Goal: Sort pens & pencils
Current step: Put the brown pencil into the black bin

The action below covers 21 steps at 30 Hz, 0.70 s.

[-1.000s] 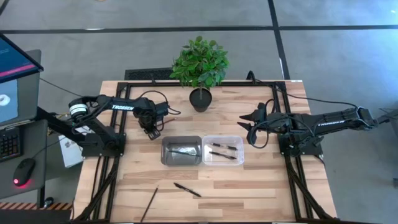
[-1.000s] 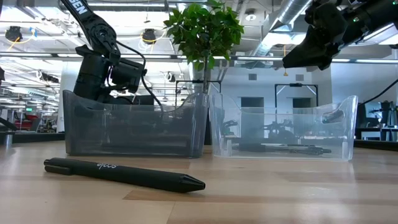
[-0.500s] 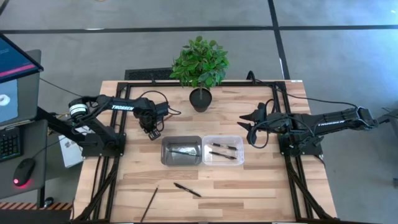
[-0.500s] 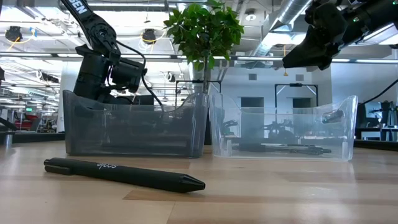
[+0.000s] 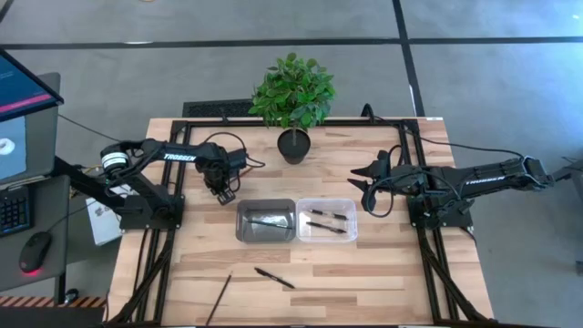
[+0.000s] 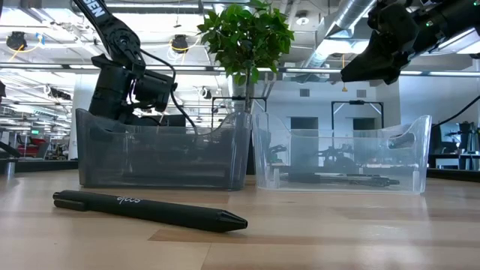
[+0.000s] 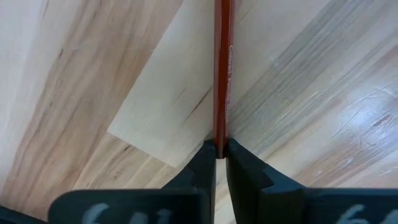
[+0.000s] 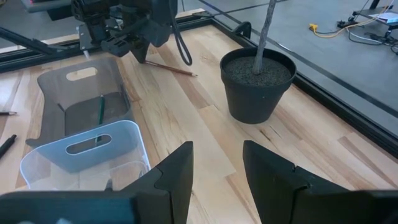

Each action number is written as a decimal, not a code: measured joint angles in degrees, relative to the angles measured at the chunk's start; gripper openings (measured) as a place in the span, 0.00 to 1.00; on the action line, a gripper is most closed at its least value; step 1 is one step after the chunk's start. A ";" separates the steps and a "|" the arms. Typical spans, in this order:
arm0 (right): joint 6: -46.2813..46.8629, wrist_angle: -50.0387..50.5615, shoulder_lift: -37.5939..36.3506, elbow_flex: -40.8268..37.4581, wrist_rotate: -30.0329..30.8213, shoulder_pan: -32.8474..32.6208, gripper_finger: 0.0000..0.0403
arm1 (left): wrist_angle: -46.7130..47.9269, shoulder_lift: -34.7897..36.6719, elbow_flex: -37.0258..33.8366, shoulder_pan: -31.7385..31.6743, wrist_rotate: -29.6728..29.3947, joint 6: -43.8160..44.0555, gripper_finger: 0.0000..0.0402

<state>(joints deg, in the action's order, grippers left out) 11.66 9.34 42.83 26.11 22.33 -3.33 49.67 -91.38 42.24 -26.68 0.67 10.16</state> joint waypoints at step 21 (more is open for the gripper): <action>-0.04 -0.72 0.02 0.00 0.02 -0.02 0.41 | 3.36 16.33 2.03 3.09 0.17 4.63 0.03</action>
<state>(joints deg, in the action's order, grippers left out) 11.62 8.62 42.85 26.11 22.35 -3.36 53.03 -75.05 44.27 -23.58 0.84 14.79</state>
